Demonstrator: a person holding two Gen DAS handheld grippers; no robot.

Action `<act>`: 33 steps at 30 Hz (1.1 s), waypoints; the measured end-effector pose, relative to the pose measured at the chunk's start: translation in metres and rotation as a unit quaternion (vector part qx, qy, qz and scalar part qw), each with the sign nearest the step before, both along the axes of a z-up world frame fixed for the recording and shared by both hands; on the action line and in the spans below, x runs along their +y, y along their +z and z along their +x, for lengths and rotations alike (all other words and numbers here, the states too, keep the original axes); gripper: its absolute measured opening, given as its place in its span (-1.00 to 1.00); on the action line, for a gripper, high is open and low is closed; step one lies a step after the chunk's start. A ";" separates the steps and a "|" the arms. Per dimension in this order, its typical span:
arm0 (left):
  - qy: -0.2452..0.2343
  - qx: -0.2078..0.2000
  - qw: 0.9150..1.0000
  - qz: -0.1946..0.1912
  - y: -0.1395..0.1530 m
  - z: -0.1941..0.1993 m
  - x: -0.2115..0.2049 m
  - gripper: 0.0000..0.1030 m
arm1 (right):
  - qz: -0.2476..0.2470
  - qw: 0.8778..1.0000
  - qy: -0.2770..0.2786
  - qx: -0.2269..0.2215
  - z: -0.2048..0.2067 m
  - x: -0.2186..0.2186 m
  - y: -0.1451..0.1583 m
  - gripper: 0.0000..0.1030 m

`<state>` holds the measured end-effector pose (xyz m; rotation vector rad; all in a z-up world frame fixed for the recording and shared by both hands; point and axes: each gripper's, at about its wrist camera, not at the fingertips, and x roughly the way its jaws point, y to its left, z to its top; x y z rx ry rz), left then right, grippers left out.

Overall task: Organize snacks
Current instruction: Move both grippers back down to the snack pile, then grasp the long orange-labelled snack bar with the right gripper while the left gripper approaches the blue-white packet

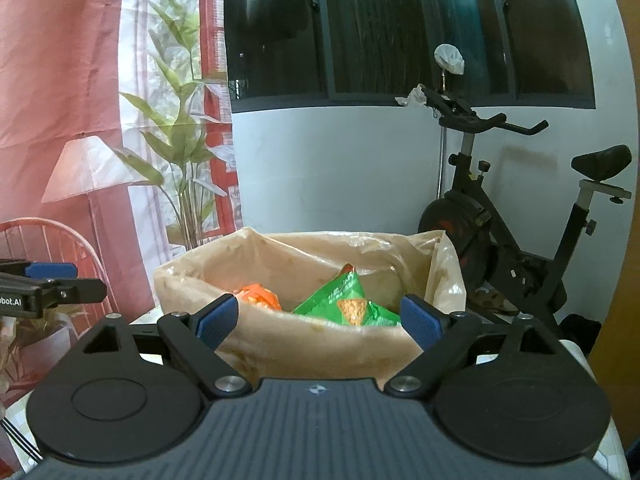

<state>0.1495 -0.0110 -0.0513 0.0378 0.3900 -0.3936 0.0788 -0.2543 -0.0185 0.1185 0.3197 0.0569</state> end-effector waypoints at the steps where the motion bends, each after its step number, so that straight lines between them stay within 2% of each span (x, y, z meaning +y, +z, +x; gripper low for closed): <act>1: 0.001 0.003 1.000 -0.001 -0.004 -0.002 0.001 0.77 | 0.000 1.000 -0.001 -0.001 -0.004 0.002 -0.002 0.75; 5: 0.006 0.016 1.000 -0.001 -0.018 -0.010 0.006 0.77 | -0.003 1.000 -0.002 -0.002 -0.018 0.005 -0.011 0.75; 13: 0.007 0.049 0.999 -0.001 -0.046 -0.019 0.011 0.75 | 0.002 1.000 -0.011 0.023 -0.035 0.007 -0.039 0.75; 19: 0.000 0.080 0.997 -0.005 -0.066 -0.017 0.009 0.73 | -0.003 0.998 -0.009 0.058 -0.043 0.010 -0.064 0.75; 26: -0.008 0.100 0.995 0.015 -0.089 -0.027 0.002 0.70 | 0.009 0.992 0.005 0.122 -0.052 0.015 -0.097 0.71; 28: -0.013 0.105 0.994 0.018 -0.094 -0.029 0.000 0.70 | 0.009 0.987 0.013 0.159 -0.055 0.019 -0.111 0.51; 33: -0.020 0.116 0.993 0.026 -0.103 -0.032 -0.003 0.70 | 0.020 0.969 0.032 0.243 -0.063 0.029 -0.142 0.22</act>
